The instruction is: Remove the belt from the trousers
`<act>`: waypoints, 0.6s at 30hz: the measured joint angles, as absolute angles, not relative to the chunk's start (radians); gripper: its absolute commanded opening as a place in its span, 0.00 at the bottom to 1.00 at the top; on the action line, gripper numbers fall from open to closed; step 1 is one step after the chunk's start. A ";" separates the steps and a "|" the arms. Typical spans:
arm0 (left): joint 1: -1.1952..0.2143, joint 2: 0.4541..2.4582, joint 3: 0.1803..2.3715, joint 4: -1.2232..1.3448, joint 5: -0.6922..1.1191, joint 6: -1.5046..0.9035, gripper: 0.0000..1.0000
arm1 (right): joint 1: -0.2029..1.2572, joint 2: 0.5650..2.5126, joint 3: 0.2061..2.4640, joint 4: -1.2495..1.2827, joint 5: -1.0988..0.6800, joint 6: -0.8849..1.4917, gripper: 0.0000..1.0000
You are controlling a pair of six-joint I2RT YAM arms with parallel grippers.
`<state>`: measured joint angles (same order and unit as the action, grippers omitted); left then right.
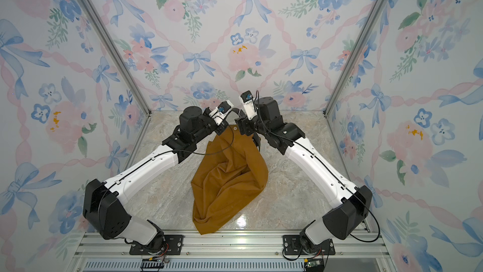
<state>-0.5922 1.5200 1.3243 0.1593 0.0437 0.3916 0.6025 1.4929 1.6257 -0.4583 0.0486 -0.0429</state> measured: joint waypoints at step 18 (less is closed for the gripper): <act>-0.591 1.526 1.367 0.107 0.054 0.153 0.00 | 0.676 1.744 1.993 -0.768 0.175 -0.043 0.61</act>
<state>-0.5911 1.5265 1.3670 0.1066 0.0540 0.1528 0.6762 1.7435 1.9934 -0.7677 0.1753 -0.0425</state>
